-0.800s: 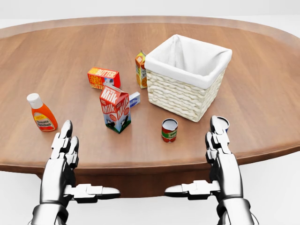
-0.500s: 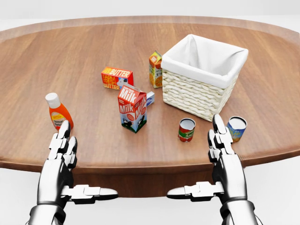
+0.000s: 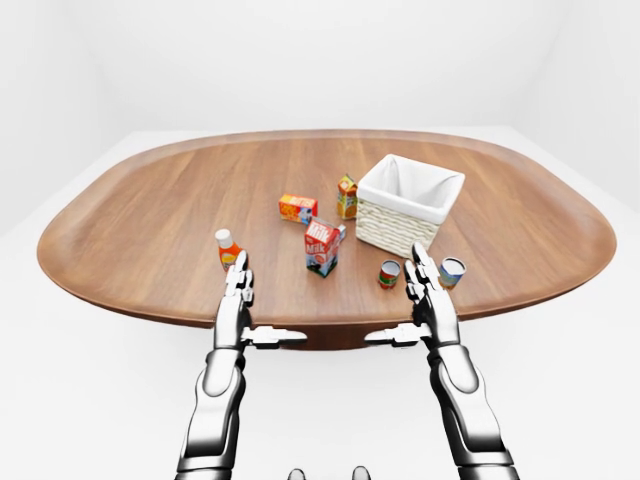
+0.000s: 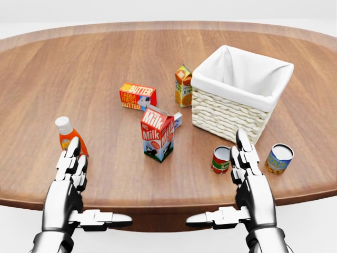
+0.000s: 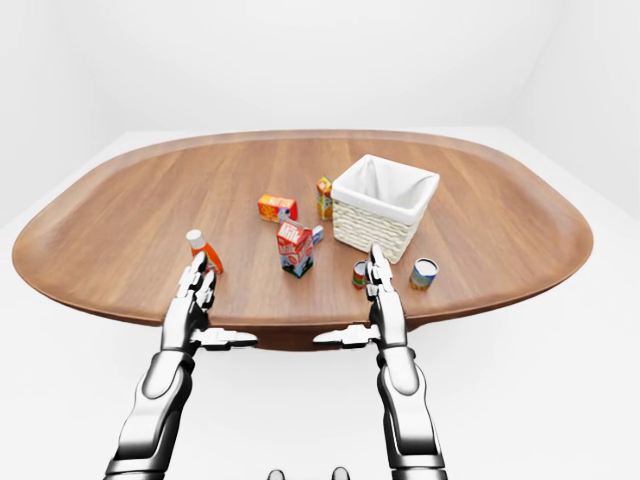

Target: Pick up the tomato sauce, and put it in the basket.

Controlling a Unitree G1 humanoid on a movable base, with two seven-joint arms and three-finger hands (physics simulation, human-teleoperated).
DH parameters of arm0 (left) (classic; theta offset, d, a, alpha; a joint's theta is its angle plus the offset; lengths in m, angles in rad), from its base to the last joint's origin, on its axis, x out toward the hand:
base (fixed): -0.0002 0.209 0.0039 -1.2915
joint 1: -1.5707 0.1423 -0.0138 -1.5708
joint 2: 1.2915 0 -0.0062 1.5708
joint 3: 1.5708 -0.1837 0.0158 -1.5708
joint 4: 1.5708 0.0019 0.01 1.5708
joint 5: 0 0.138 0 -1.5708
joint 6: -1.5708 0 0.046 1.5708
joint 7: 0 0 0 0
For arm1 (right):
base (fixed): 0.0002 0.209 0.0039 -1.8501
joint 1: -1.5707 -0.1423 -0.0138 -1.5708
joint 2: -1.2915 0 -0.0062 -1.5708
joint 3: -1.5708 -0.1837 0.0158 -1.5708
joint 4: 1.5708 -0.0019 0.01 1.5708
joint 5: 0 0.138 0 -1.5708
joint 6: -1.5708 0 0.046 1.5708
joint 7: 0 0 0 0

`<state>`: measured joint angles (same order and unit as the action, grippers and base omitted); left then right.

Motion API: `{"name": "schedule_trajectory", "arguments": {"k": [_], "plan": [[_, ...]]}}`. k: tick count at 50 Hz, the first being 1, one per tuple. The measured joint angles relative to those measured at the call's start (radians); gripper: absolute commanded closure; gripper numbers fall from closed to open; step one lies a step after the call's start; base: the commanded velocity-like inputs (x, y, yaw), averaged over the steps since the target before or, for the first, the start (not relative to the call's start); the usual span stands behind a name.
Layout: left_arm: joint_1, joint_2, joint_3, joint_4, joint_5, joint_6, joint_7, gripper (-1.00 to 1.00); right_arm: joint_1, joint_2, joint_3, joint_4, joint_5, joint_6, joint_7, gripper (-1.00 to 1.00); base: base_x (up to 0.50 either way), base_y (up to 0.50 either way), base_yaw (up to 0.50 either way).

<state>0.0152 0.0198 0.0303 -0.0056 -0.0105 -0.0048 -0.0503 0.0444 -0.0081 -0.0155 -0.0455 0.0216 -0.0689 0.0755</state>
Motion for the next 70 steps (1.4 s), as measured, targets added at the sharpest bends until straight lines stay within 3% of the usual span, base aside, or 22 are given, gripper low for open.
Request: {"name": "schedule_trajectory", "arguments": {"k": [9, 32, 50, 70], "plan": [[-0.004, -0.003, -0.013, 0.001, 0.013, -0.004, -0.011, -1.00, -0.005, -0.001, 0.001, 0.003, -0.001, -0.017, -0.001, -1.00, 0.11, -0.02, 0.00], [-0.003, -0.005, -0.015, -0.004, 0.023, -0.005, -0.018, -1.00, -0.001, -0.002, 0.017, 0.040, -0.044, -0.018, 0.007, -1.00, 0.30, 0.00, 0.00], [0.003, -0.005, -0.014, -0.006, 0.018, -0.006, -0.020, -1.00, -0.046, -0.028, -0.010, 0.235, -0.233, -0.018, -0.176, -1.00, 0.00, 0.00, 0.00], [0.005, -0.006, -0.016, -0.011, 0.015, -0.004, -0.023, -1.00, -0.092, -0.049, -0.032, 0.353, -0.315, -0.018, -0.283, -1.00, 0.00, 0.00, 0.00]]}}
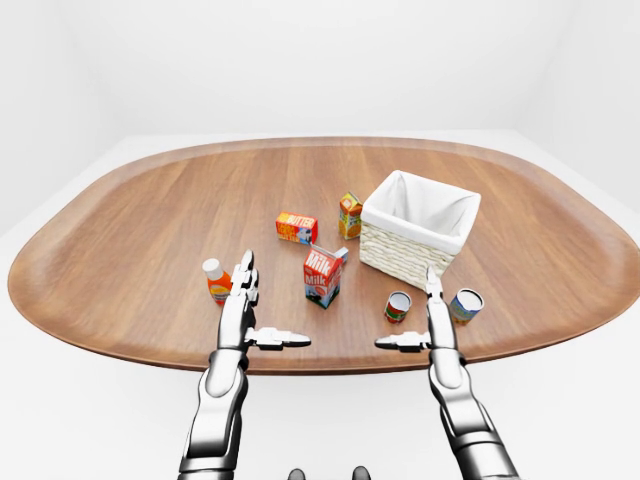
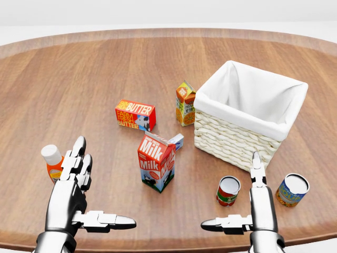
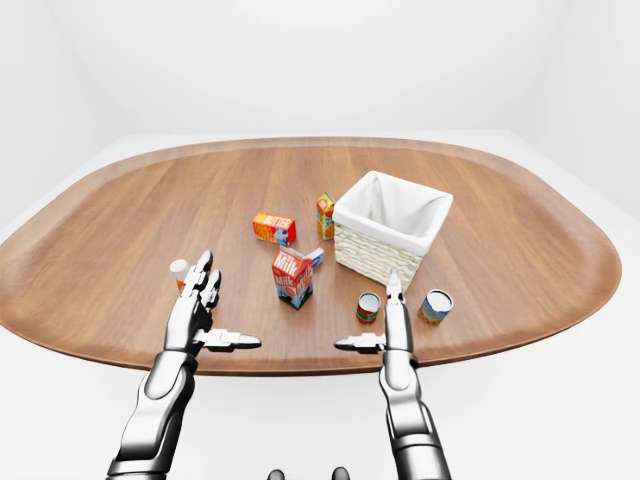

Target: Pick up the tomato sauce, and put it in the basket.

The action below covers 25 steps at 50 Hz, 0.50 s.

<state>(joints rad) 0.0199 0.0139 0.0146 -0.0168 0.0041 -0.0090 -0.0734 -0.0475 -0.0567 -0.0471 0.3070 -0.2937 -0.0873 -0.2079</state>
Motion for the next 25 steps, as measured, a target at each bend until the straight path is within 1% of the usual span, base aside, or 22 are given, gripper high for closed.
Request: {"name": "schedule_trajectory", "arguments": {"k": [3, 11, 25], "plan": [[0.001, 0.000, 0.000, -0.002, -0.001, 0.001, -0.001, -1.00, -0.015, -0.005, -0.001, 0.042, -0.008, 0.000, -0.015, -1.00, 0.08, 0.00, 0.00], [0.003, 0.000, 0.000, -0.005, -0.003, 0.003, -0.002, -1.00, -0.047, -0.016, -0.003, 0.146, -0.018, 0.000, -0.040, -1.00, 0.45, 0.00, 0.00], [0.001, 0.000, 0.001, -0.010, -0.006, 0.005, -0.004, -1.00, -0.129, -0.036, -0.005, 0.364, -0.014, 0.000, -0.084, -1.00, 0.00, 0.00, 0.00]]}}
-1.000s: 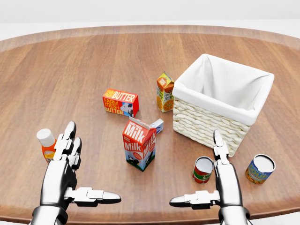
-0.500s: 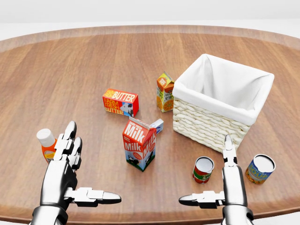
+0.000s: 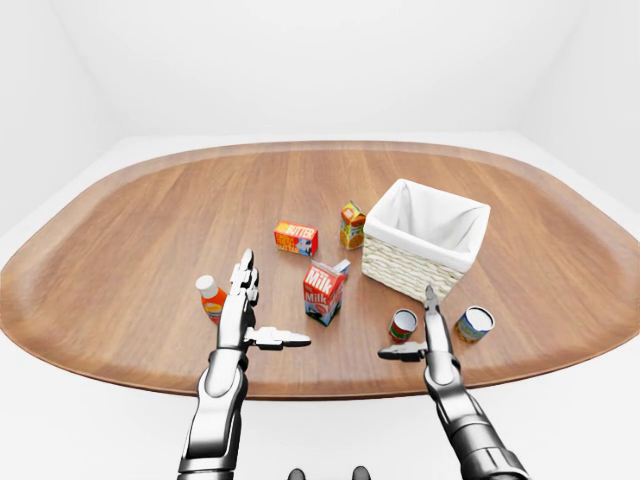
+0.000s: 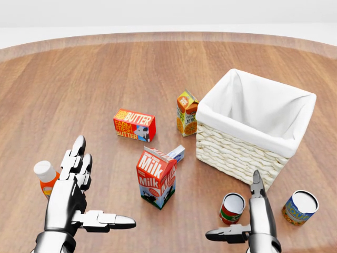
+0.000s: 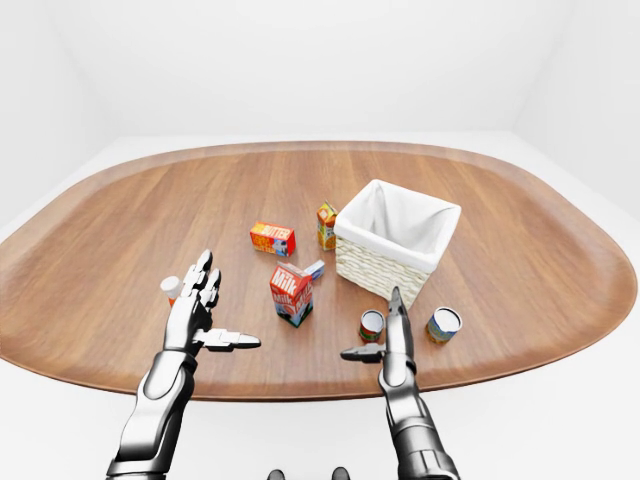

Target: Pick up the tomato sauce, and put it in the basket.

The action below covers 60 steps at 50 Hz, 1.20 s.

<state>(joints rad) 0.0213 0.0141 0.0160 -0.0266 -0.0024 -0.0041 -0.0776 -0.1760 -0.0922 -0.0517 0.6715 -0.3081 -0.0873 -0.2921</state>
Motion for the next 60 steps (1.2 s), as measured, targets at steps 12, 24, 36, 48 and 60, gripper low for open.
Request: {"name": "schedule_trajectory", "arguments": {"k": [12, 24, 36, 48, 60], "plan": [[0.004, -0.001, -0.001, -0.004, -0.003, 0.000, -0.001, -1.00, -0.066, -0.016, -0.001, 0.154, 0.012, 0.000, -0.031, -1.00, 0.00, 0.00, 0.00], [0.006, -0.001, -0.002, -0.012, -0.004, 0.003, -0.002, -1.00, -0.138, -0.029, 0.002, 0.289, 0.013, 0.000, -0.057, -1.00, 0.00, 0.00, 0.00], [0.004, -0.001, -0.002, -0.010, -0.004, 0.002, -0.001, -1.00, -0.176, -0.032, 0.005, 0.371, 0.020, 0.000, -0.057, -0.55, 0.00, 0.00, 0.00], [0.007, -0.001, -0.004, -0.014, -0.001, 0.000, -0.004, -1.00, -0.174, -0.028, 0.009, 0.375, 0.033, 0.000, -0.031, 0.36, 0.00, 0.00, 0.00], [0.010, -0.002, -0.006, -0.018, 0.001, 0.000, -0.006, -1.00, -0.164, -0.024, 0.013, 0.364, 0.042, 0.000, -0.015, 0.33, 0.00, 0.00, 0.00]]}}
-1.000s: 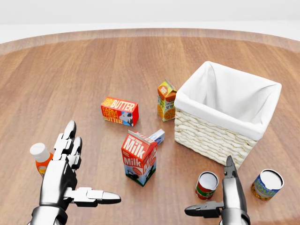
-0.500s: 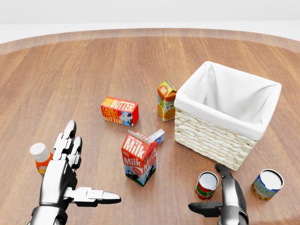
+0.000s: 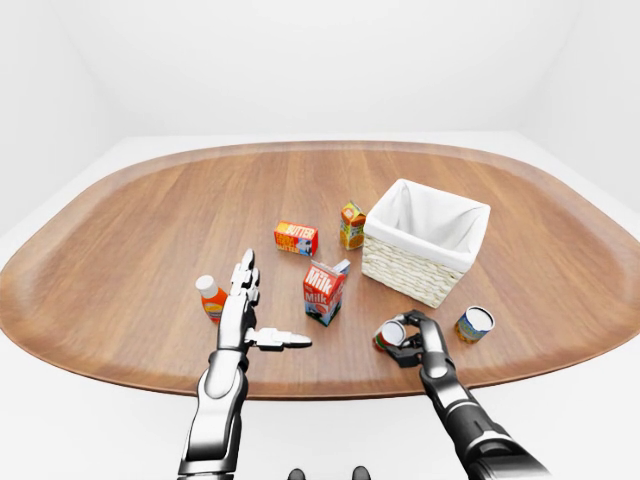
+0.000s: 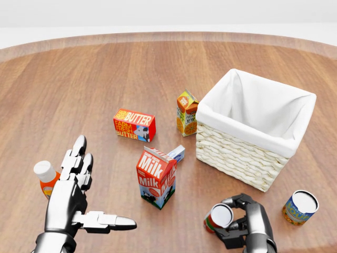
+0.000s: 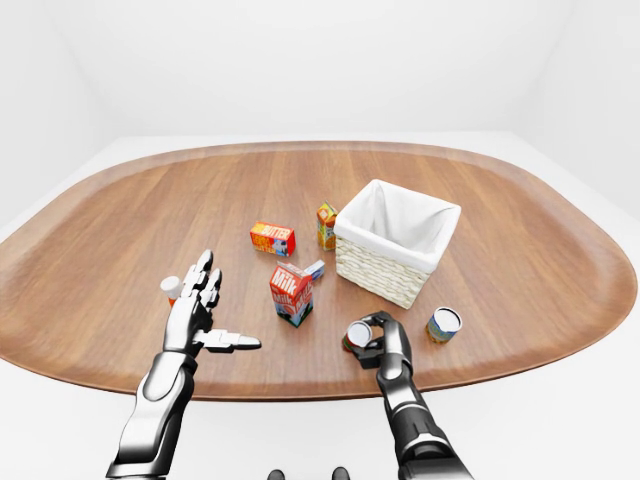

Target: Pick up the tomato sauce, and put it in the basket.

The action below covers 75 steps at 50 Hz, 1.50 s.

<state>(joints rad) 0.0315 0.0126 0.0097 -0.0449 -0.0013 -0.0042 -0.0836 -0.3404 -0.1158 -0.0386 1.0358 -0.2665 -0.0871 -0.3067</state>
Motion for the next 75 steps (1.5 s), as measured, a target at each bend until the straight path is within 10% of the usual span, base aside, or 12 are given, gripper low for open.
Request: {"name": "schedule_trajectory", "arguments": {"k": [23, 27, 46, 75], "plan": [[0.002, -0.001, -0.001, -0.002, 0.001, 0.001, -0.001, -1.00, 0.075, 0.007, 0.003, -0.164, -0.012, 0.000, 0.020, 0.61, 0.00, 0.00, 0.00], [0.002, -0.001, -0.001, 0.000, 0.001, -0.001, -0.001, -1.00, 0.110, 0.011, 0.002, -0.248, -0.017, 0.000, 0.032, 1.00, 0.00, 0.00, 0.00], [0.003, -0.001, -0.003, 0.004, 0.002, -0.004, 0.000, -1.00, 0.283, 0.046, 0.002, -0.695, -0.047, 0.001, 0.109, 1.00, 0.00, 0.00, 0.00], [0.000, -0.001, -0.002, 0.014, 0.004, -0.006, 0.003, -1.00, 0.468, 0.095, 0.042, -1.303, -0.159, 0.124, 0.225, 1.00, 0.00, 0.00, 0.00]]}}
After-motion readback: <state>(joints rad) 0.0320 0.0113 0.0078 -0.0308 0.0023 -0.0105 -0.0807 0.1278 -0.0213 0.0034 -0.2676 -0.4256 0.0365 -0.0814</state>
